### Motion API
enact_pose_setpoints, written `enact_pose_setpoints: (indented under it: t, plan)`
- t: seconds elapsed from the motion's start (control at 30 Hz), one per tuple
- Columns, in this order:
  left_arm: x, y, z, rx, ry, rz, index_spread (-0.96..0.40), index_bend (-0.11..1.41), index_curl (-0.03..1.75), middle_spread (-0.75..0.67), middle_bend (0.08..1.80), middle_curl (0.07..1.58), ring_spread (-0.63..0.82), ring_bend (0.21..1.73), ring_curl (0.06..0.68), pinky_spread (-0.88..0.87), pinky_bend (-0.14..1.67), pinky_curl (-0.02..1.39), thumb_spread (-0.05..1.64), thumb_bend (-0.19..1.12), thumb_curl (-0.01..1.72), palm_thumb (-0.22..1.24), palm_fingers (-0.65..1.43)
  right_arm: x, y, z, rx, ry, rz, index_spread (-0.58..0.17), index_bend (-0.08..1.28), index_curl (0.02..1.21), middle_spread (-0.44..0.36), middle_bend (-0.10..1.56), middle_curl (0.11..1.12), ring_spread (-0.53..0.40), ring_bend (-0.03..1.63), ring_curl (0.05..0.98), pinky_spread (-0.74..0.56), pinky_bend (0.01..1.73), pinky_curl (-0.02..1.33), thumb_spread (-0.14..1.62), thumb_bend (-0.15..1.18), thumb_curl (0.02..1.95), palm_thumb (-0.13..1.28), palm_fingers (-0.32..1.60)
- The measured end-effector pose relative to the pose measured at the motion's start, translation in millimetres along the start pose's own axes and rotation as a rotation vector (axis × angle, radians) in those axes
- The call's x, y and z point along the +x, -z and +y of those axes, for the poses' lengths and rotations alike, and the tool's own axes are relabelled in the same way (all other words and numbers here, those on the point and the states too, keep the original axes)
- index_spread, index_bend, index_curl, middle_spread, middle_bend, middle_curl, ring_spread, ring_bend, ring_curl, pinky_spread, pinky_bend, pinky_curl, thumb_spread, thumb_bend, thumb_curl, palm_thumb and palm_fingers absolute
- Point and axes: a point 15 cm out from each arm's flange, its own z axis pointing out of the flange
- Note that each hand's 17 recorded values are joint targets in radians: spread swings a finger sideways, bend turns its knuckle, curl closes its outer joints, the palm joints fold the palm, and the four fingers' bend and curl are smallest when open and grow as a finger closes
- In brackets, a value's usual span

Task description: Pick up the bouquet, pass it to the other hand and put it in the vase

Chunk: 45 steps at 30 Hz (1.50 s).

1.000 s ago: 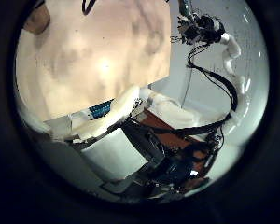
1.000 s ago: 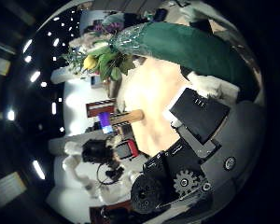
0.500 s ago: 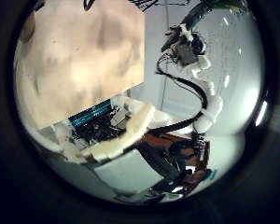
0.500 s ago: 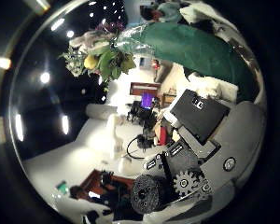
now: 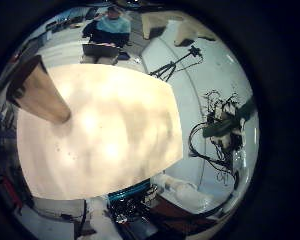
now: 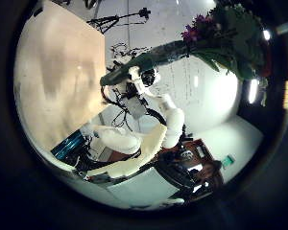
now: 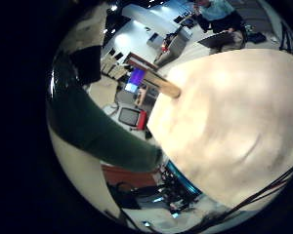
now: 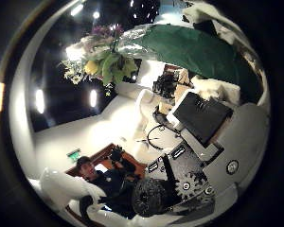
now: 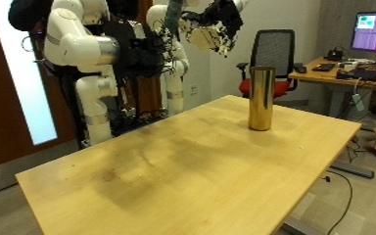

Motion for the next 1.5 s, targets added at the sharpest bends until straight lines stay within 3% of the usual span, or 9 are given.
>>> enact_pose_setpoints:
  t: [0.43,0.77,0.83,0.97,1.03,1.1,1.2,1.27,1.5]
  plan:
    - [35.4,-13.3,-2.8,-0.013,-0.049,0.146,0.29,0.17,0.28,0.36,0.25,0.35,0.47,0.67,0.184,0.54,0.42,0.29,0.76,-0.04,0.33,0.2,0.17,5.8,-47.0,10.7,-0.081,-0.021,-0.018,-0.284,1.03,1.05,-0.111,1.38,0.75,-0.175,1.46,0.63,-0.24,1.13,0.96,0.15,-0.02,0.96,1.2,1.13]
    - [56.9,-12.6,3.0,-0.059,-0.033,0.29,0.31,0.15,0.27,0.29,0.36,0.37,0.45,0.69,0.177,0.5,0.39,0.28,0.76,-0.04,0.33,0.24,0.23,11.1,-79.2,10.7,-0.145,0.0,0.004,-0.283,1.03,1.05,-0.112,1.38,0.75,-0.176,1.46,0.632,-0.25,1.11,0.99,0.14,-0.02,0.96,1.2,1.13]
    - [61.4,-8.3,2.9,-0.057,-0.033,0.316,0.27,0.14,0.26,0.11,0.57,0.44,0.35,0.7,0.171,0.42,0.35,0.27,0.77,-0.03,0.34,0.28,0.34,16.3,-80.4,11.7,-0.153,0.006,0.033,-0.283,1.03,1.05,-0.112,1.38,0.75,-0.177,1.45,0.633,-0.25,1.1,1.01,0.14,-0.02,0.96,1.2,1.13]
    - [67.0,-23.2,3.7,-0.112,0.007,0.363,0.22,0.16,0.26,-0.03,0.69,0.5,0.24,0.74,0.176,0.35,0.35,0.27,0.79,-0.03,0.34,0.31,0.38,23.7,-79.5,13.2,-0.16,0.005,0.071,-0.282,1.03,1.05,-0.112,1.38,0.75,-0.178,1.45,0.635,-0.25,1.1,1.01,0.14,-0.02,0.96,1.2,1.13]
    - [62.9,-19.8,2.9,-0.109,0.022,0.376,0.16,0.16,0.26,-0.15,0.83,0.56,0.04,0.81,0.185,0.23,0.37,0.26,0.81,-0.02,0.34,0.37,0.5,28.5,-79.5,8.5,-0.147,0.01,0.099,-0.282,1.03,1.05,-0.112,1.38,0.75,-0.179,1.45,0.636,-0.26,1.09,1.02,0.13,-0.02,0.96,1.2,1.13]
    - [62.8,-14.5,1.2,-0.098,0.033,0.39,0.1,0.13,0.24,-0.25,0.93,0.64,-0.2,0.94,0.229,-0.02,0.54,0.3,0.83,-0.02,0.35,0.43,0.62,32.6,-81.5,9.5,-0.156,0.018,0.121,-0.282,1.04,1.05,-0.112,1.38,0.75,-0.179,1.45,0.637,-0.26,1.08,1.03,0.13,-0.02,0.96,1.2,1.13]
    - [68.9,-25.5,0.4,-0.132,0.065,0.427,0.05,0.14,0.21,-0.33,0.93,0.71,-0.38,1.1,0.291,-0.34,0.8,0.36,0.85,-0.01,0.35,0.5,0.76,37.5,-81.2,11.7,-0.165,0.011,0.138,-0.282,1.04,1.05,-0.112,1.39,0.75,-0.179,1.45,0.638,-0.26,1.08,1.03,0.13,-0.02,0.96,1.2,1.13]
    - [68.1,-23.5,0.4,-0.127,0.072,0.44,-0.03,0.15,0.15,-0.4,0.9,0.78,-0.46,1.31,0.39,-0.57,1.07,0.44,0.87,0.04,0.38,0.72,0.93,39.5,-80.3,8.8,-0.155,0.014,0.153,-0.282,1.04,1.05,-0.112,1.38,0.75,-0.179,1.45,0.639,-0.26,1.08,1.04,0.13,-0.02,0.96,1.2,1.13]
    - [77.1,-10.8,-6.2,0.001,0.038,0.497,-0.27,0.36,0.06,-0.53,0.86,0.96,-0.44,1.4,0.489,-0.61,1.23,0.53,0.67,0.06,0.53,1.08,1.1,53.0,-71.5,20.8,-0.093,-0.047,0.144,-0.281,1.04,1.05,-0.113,1.38,0.75,-0.18,1.45,0.64,-0.27,1.08,1.05,0.19,-0.03,0.95,1.17,1.14]
